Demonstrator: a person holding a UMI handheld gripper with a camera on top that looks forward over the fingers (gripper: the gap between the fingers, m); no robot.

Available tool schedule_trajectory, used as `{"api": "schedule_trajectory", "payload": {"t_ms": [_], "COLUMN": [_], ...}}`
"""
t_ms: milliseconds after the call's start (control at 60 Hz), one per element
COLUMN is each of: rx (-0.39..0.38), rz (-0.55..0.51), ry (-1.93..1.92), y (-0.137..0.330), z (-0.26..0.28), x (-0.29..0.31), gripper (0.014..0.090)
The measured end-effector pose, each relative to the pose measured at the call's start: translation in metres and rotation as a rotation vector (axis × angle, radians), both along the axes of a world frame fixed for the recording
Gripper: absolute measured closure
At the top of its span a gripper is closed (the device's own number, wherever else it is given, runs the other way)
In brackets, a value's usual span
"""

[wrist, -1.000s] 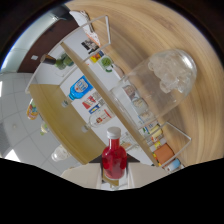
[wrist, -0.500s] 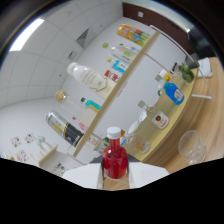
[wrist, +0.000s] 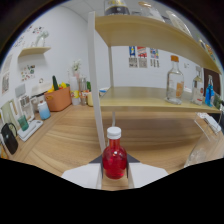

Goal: Make me a cup of Vodka Sunrise.

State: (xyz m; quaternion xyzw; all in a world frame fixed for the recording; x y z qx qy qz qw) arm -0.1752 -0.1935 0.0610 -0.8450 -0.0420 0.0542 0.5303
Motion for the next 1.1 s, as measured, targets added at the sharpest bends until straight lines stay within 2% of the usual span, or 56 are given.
{"api": "schedule_trajectory", "payload": {"t_ms": [133,217,267,467,650,750,767,833,867,983,1100], "rx": [-0.104,-0.115,-0.164,-0.163,-0.200,-0.209,-0.208,-0.173,-0.134,-0.031,0.035], "rz": [-0.008,-0.012,-0.001,0.014,0.029,0.041,0.044,0.070,0.074,0.080,0.058], "ry": [-0.038,-0.036,-0.066,-0.063,-0.050,-0.031,-0.028,0.004,0.016,0.029,0.033], "y": [-0.001,0.001,-0.003,-0.012,-0.027,-0.034,-0.036,-0.043,-0.045,-0.059,-0.081], "z": [-0.039,-0.040,-0.052,-0.050,-0.057,-0.054,-0.052,-0.032,-0.017,0.035,0.078], "x": [-0.004,-0.007,-0.008,-0.011,-0.010,-0.010,-0.010,-0.013,-0.011,0.003,0.031], "gripper": [0.0703,0.0702,0.0699,0.0691,0.0672,0.0545,0.0505,0.0256,0.0193,0.0188,0.0186]}}
